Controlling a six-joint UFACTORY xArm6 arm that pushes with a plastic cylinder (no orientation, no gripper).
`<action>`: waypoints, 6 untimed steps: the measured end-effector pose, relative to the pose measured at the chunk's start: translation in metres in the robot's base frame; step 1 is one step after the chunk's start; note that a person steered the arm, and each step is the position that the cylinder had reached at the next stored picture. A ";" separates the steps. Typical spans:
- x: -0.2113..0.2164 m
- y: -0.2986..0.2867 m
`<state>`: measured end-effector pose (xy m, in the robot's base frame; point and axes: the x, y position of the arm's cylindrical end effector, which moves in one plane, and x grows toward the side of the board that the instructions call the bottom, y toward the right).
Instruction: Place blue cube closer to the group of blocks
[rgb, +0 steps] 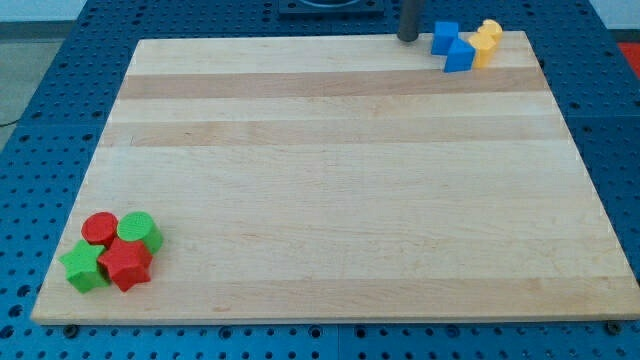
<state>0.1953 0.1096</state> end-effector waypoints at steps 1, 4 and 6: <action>0.005 0.011; 0.006 0.036; 0.006 0.063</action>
